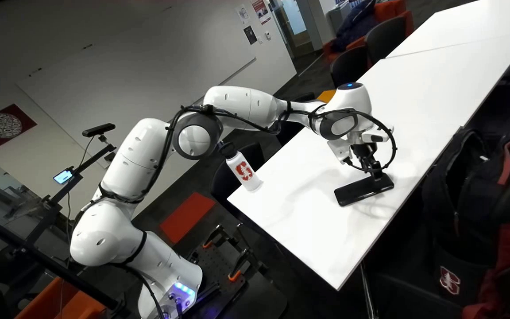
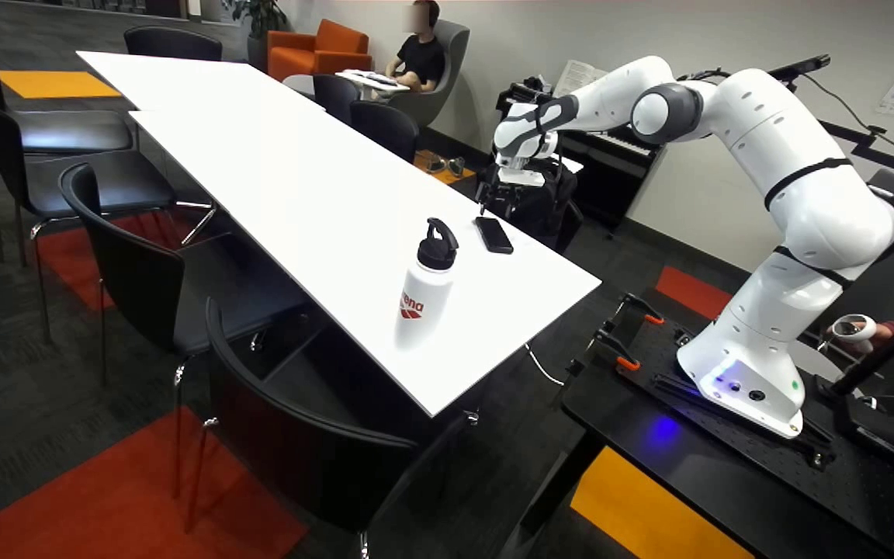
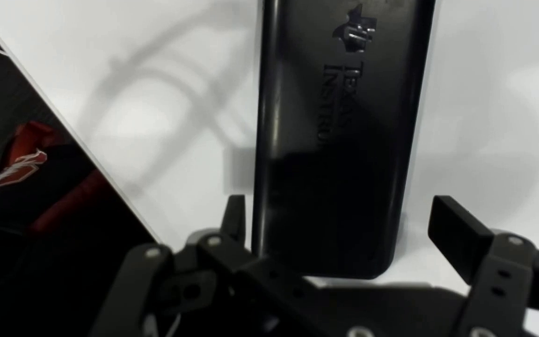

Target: Slide down the cover of the calculator

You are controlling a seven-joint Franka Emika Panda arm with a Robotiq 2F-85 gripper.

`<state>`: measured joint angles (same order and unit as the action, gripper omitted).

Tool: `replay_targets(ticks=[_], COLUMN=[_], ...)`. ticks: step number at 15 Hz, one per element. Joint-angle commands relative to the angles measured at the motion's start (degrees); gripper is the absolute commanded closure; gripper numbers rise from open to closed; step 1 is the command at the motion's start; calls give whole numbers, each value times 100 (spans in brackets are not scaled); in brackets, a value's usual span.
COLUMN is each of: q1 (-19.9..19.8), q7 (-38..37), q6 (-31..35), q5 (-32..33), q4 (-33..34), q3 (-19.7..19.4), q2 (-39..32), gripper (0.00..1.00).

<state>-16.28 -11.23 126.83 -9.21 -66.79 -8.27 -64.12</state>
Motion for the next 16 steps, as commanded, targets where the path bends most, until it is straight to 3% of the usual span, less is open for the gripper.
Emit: replay_targets(ticks=[1, 9, 10, 11, 13, 16], q1=[-47, -104, -96, -121, -108, -110], q7=[-201, -173, -190, -174, -193, -186], q6=[-317, -485, -517, -565, -626, -738], q5=[-11, 7, 13, 13, 24, 41], q4=[539, 993, 1027, 1088, 1162, 1273], q3=[22, 34, 32, 35, 34, 32], q2=[-352, -756, -783, -816, -854, -856], gripper=[0, 0, 5, 26, 31, 54])
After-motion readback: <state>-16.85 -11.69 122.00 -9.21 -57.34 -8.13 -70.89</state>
